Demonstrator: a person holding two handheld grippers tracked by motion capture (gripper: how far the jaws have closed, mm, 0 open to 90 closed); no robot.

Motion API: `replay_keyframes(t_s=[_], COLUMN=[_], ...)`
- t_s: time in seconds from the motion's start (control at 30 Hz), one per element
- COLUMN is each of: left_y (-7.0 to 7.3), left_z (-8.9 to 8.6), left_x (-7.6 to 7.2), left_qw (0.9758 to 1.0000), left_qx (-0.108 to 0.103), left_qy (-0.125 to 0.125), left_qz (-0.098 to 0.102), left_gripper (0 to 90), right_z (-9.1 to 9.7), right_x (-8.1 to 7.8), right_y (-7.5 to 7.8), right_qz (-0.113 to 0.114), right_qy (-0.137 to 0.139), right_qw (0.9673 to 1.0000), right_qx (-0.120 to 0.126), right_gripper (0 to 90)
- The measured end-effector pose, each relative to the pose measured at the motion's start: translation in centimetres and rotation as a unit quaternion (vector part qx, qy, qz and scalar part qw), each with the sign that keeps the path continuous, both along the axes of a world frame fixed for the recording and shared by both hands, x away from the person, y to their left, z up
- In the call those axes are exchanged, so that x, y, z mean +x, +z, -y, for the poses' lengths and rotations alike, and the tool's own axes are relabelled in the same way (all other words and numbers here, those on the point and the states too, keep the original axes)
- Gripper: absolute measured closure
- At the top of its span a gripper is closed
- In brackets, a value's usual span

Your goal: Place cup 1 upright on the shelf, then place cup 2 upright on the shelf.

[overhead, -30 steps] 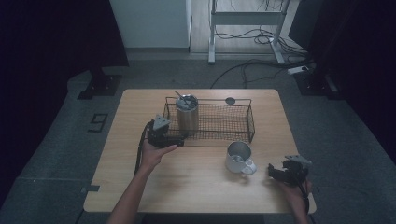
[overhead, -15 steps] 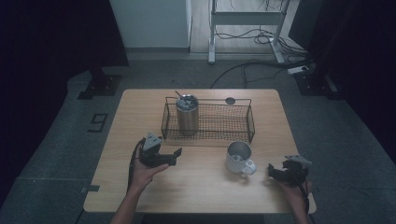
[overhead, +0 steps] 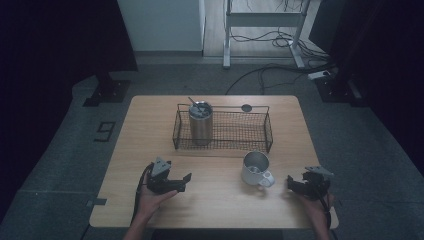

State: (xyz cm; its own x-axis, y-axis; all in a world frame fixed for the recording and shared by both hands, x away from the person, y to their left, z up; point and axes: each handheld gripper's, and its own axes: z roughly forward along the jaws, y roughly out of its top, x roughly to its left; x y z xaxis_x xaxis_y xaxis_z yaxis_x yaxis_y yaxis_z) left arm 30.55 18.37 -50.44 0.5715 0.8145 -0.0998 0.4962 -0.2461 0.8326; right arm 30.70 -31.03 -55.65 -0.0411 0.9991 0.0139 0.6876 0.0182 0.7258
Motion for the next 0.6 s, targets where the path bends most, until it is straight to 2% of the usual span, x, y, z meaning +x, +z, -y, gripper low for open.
replay_keyframes(t_s=[0.13,0.53,0.6], left_y=[-0.58,-0.63,-0.70], left_z=[-0.19,-0.64,-0.88], left_x=[0.12,-0.10,-0.05], left_qw=[0.9999,0.9999,0.9999], left_qx=[0.009,-0.002,0.000], left_qy=[0.002,0.009,0.011], left_qz=[-0.010,-0.009,-0.009], left_gripper=[6.6,6.8,6.8], right_z=[0.00,0.05,0.18], right_x=[0.00,0.01,-0.11], right_y=[0.00,0.02,0.09], right_qz=[0.000,0.001,0.005], right_qy=[0.000,0.000,-0.002], right_qw=[1.0000,1.0000,0.9999], right_qx=[0.000,0.001,0.008], right_gripper=[5.3,6.0,7.3])
